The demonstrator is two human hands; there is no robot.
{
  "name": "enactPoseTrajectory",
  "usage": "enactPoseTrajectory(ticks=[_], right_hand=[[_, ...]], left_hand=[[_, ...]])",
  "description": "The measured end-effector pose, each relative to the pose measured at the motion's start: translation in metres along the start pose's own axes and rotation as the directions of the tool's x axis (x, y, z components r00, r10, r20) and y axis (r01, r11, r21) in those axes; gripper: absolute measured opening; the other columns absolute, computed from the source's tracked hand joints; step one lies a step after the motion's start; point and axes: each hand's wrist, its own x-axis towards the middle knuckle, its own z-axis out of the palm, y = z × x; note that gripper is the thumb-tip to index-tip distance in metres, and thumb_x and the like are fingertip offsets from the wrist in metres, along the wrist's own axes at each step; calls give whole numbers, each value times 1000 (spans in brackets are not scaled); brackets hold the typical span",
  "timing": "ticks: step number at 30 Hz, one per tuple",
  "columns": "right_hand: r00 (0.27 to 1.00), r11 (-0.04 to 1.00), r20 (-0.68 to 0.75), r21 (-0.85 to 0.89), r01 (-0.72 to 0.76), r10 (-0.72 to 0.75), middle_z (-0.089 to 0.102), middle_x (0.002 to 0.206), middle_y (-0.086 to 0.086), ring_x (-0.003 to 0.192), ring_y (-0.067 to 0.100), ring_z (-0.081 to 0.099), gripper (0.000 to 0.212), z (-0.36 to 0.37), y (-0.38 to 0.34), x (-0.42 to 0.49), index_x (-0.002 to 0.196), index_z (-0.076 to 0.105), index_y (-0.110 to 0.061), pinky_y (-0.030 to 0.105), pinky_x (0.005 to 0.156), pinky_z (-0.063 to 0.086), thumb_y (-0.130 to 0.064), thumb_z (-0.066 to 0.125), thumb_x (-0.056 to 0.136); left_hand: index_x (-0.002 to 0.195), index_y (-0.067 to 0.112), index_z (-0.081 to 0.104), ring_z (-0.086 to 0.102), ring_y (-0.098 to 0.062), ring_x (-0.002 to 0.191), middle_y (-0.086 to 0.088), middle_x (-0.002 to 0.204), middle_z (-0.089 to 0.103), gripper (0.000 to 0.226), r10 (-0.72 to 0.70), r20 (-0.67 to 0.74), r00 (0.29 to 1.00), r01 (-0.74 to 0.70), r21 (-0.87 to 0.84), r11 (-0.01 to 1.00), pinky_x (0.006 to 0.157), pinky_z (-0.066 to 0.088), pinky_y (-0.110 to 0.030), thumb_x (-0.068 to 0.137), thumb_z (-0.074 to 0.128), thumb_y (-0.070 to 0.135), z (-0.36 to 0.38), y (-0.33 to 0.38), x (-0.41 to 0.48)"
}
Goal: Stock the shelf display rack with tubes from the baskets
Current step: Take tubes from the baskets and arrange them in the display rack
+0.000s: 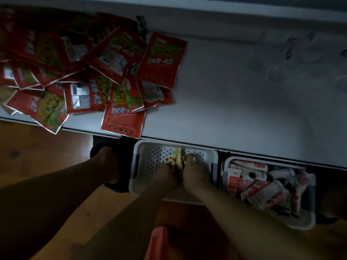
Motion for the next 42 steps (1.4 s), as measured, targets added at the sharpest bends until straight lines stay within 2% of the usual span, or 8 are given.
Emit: enactPoseTrajectory(ticks=[3, 7, 12, 17, 22, 29, 33, 42], right_hand=[[995, 996, 104, 84, -20, 11, 57, 114, 11, 99, 25, 58, 46, -11, 0, -5, 128, 39, -10, 28, 69, 40, -10, 58, 87], [986, 990, 158, 136, 27, -48, 55, 77, 4, 66, 14, 52, 8, -35, 6, -17, 95, 51, -9, 23, 48, 33, -14, 52, 90], [990, 968, 56, 220, 118, -133, 56, 63, 1, 60, 15, 52, 26, -81, 5, -48, 66, 54, -15, 25, 58, 38, -23, 53, 91], [973, 941, -124, 256, 221, -194, 60, 64, 4, 57, 17, 56, 24, -132, -9, -88, 67, 60, -12, 23, 47, 35, -29, 60, 84], [922, 875, -232, 307, 373, -311, 68, 82, 8, 69, 21, 65, 15, -185, -16, -137, 85, 67, -10, 29, 57, 51, -24, 63, 87], [759, 725, -511, 328, 606, -403, 68, 85, 5, 68, 19, 63, 15, -270, -30, -207, 98, 66, -10, 38, 62, 54, -16, 66, 84], [658, 722, -647, 232, 652, -386, 63, 85, 8, 73, 23, 59, 20, -316, -33, -229, 91, 56, -8, 35, 61, 47, -21, 68, 82], [530, 609, -773, 244, 754, -347, 48, 64, 9, 57, 23, 49, 42, -395, -40, -223, 70, 42, -15, 34, 57, 42, -40, 74, 79]], left_hand=[[119, 1, 50, 63, -12, 79, 0, 91, 63, 47, 10, -10, 1000, -10, -80, 997, 70, 56, -30, 91, 56, 38, -2, 3, -5], [136, 3, 40, 57, -33, 110, -17, 123, 56, 49, 59, -120, 991, -55, 36, 998, 89, 45, -37, 98, 44, 33, -20, 7, -25], [130, 3, 41, 60, -35, 101, -19, 112, 62, 48, 217, -236, 947, -185, 150, 971, 79, 47, -36, 101, 32, 41, -52, 26, -67], [110, 9, 45, 58, -35, 89, -18, 111, 57, 37, 418, -235, 878, -336, 320, 886, 74, 49, -40, 99, 35, 43, -93, 50, -121], [113, 6, 44, 64, -16, 85, -11, 103, 65, 36, 519, -258, 815, -489, 173, 855, 75, 52, -38, 100, 42, 40, -134, 72, -193], [108, 15, 45, 52, 4, 67, 15, 80, 56, 27, 708, -441, 551, -632, 335, 699, 51, 38, -11, 100, 40, 40, -192, 110, -286], [88, 18, 47, 55, -17, 66, 2, 76, 58, 36, 719, -575, 391, -678, 348, 648, 58, 44, -31, 95, 44, 53, -219, 136, -318], [110, 17, 50, 58, -19, 84, 1, 94, 59, 23, 756, -625, 195, -744, 407, 529, 69, 51, -35, 95, 54, 34, -273, 191, -329]])
